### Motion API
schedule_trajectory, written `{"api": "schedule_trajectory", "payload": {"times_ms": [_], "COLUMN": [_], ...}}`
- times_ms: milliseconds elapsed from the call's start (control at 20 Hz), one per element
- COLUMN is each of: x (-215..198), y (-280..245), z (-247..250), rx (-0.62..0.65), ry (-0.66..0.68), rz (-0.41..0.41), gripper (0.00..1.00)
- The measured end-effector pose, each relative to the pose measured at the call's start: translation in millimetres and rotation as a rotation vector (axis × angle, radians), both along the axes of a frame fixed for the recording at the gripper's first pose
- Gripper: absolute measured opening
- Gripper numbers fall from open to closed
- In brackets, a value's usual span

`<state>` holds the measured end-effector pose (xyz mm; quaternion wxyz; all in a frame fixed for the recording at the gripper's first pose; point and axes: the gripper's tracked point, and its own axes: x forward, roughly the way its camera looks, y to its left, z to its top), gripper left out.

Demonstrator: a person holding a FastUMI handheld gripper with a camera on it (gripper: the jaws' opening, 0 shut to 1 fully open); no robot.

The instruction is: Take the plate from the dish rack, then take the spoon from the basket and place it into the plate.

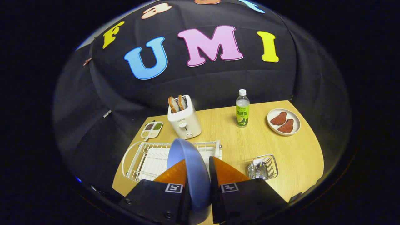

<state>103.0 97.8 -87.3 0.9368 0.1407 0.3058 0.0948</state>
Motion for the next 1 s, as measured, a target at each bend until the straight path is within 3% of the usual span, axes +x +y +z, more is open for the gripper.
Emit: {"api": "schedule_trajectory", "payload": {"times_ms": [250, 500, 1000], "x": [-58, -100, -99], "y": [-60, -104, -140], "z": [-27, -66, -180], "rx": [-0.016, 0.114, 0.256], "ry": [0.044, 0.120, 0.320], "rz": [0.047, 0.022, 0.082], "gripper": [0.29, 0.29, 0.29]}}
